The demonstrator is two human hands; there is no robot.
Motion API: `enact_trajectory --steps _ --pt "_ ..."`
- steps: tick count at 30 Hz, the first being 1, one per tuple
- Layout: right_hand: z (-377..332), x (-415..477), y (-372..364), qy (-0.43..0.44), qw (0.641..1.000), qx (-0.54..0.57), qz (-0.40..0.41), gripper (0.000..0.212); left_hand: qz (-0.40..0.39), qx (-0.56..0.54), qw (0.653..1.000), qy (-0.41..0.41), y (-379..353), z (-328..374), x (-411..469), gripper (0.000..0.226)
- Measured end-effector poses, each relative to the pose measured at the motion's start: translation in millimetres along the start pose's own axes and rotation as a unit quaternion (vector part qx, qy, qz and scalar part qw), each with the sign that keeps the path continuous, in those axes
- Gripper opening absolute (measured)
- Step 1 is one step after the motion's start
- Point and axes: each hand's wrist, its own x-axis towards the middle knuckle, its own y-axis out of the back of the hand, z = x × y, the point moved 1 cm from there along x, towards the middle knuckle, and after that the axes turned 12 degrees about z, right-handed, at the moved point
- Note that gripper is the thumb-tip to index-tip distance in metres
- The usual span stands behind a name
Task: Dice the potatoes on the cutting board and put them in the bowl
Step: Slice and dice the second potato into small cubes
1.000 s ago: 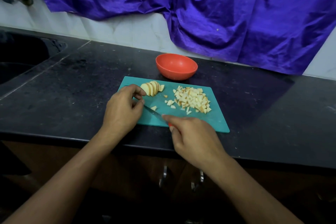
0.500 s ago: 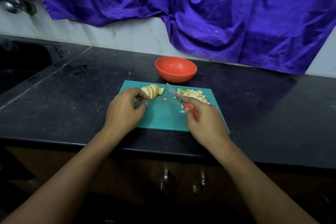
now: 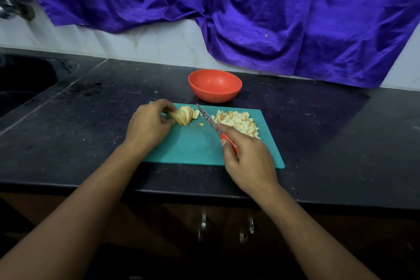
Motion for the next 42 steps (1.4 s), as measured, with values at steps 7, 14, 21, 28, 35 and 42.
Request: enact_trajectory --steps 7,14,21,28,35,42 --pt "-2 -1 2 -0.005 1.0 -0.002 -0.004 0.043 0.033 -0.044 0.998 0.005 10 -2 -8 0.029" --pt "-4 -2 3 -0.015 1.0 -0.006 -0.004 0.043 0.04 -0.083 0.996 0.0 26 7 -33 0.008" --pt "-8 -2 6 -0.016 1.0 -0.008 -0.007 0.044 -0.02 -0.115 0.993 -0.027 25 24 -62 0.01" --pt "-24 -15 12 -0.032 0.999 0.001 -0.036 0.043 -0.022 -0.071 0.997 -0.024 23 23 -59 0.01" --pt "-45 -11 14 -0.029 0.996 -0.042 -0.072 0.043 -0.018 -0.029 0.999 -0.019 21 28 -56 0.012" --pt "-57 4 4 -0.018 0.992 -0.076 -0.095 0.043 -0.02 -0.034 0.999 -0.034 20 25 -57 0.011"
